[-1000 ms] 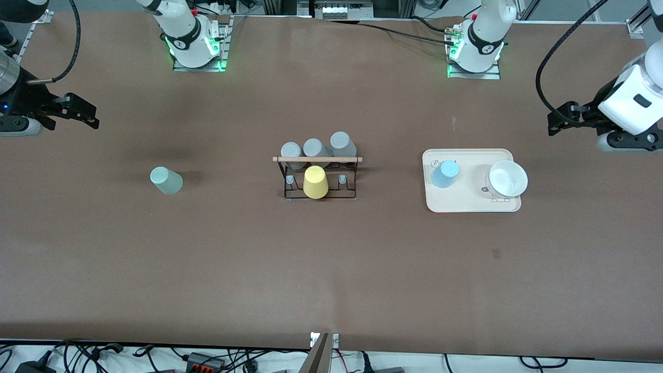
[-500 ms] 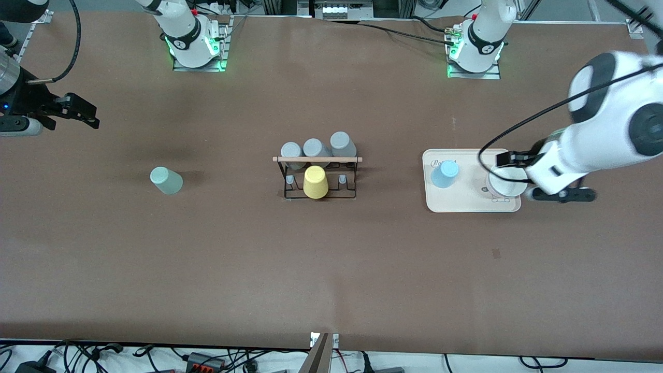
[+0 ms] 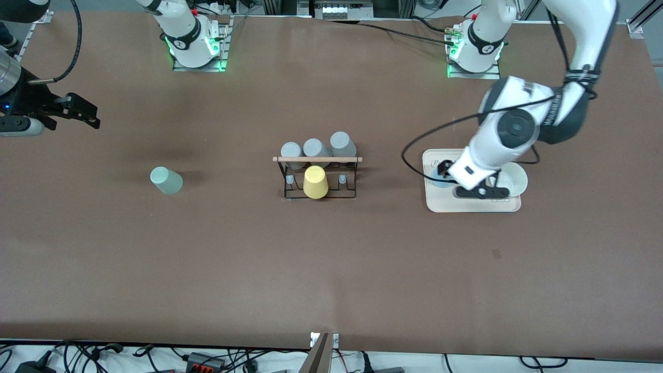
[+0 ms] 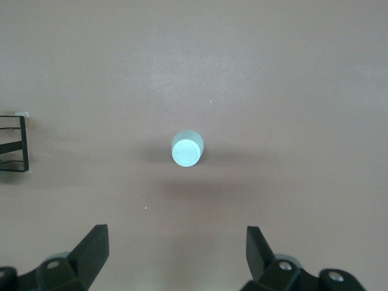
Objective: Hang scattered cups on rack with three cups
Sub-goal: 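Lower the left gripper and grasp the light blue cup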
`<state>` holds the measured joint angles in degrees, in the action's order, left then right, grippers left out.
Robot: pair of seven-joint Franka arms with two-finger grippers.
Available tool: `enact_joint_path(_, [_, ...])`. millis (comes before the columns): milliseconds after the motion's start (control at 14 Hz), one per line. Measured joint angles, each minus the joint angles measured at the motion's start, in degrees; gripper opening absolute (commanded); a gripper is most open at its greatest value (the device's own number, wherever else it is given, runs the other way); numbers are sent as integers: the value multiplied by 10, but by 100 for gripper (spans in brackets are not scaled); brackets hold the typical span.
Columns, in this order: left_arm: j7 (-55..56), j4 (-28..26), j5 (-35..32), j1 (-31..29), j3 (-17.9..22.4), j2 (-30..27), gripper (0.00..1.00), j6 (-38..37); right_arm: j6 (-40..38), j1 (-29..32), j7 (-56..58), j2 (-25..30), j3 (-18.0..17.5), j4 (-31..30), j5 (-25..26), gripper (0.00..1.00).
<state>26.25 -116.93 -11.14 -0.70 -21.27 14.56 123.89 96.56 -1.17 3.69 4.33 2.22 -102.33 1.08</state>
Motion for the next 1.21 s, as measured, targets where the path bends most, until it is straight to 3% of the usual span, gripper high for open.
enact_joint_path(357, [34,-108,-26,-35,-12,-7,100,156,0,0,0,0,0,0,0,100])
enact_joint_path(1143, [35,-139,-26,-38,-14,21,100,196,0,0,0,-1,0,0,0,100])
enact_joint_path(1214, [35,-143,-26,-38,-14,27,88,207,-1,0,0,-2,0,0,0,100])
